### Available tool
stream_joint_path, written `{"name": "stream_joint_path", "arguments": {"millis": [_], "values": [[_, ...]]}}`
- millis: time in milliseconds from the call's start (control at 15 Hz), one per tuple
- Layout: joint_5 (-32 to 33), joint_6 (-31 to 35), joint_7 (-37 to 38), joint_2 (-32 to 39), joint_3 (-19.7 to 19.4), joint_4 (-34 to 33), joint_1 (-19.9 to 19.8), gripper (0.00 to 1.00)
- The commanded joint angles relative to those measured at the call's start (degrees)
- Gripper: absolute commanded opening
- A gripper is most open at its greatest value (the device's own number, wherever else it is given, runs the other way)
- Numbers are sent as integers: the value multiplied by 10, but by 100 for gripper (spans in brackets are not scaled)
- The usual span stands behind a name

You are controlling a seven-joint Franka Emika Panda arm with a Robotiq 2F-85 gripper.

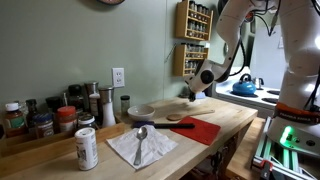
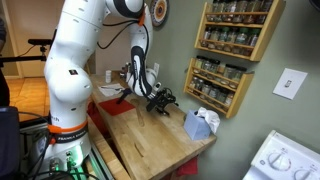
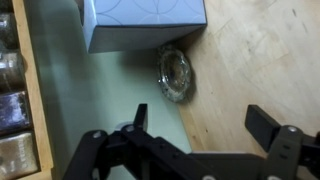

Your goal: Move the silver bowl to the left

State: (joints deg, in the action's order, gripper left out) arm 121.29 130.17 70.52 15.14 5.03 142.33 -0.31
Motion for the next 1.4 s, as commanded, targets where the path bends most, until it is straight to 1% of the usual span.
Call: {"name": "stream_joint_path", "arguments": {"millis": [0, 667, 800, 867, 933, 1133, 1200, 1333], "values": [[45, -12, 37, 34, -4, -17, -14, 100], [87, 13, 27, 102, -15, -94, -62, 100], [94, 16, 26, 108, -14, -106, -67, 90], [97, 16, 27, 111, -13, -110, -69, 84], [99, 15, 26, 113, -13, -113, -70, 69], [106, 17, 24, 119, -13, -121, -73, 46], [109, 17, 24, 120, -13, -121, -74, 37], [115, 19, 24, 119, -12, -120, -75, 23]]}}
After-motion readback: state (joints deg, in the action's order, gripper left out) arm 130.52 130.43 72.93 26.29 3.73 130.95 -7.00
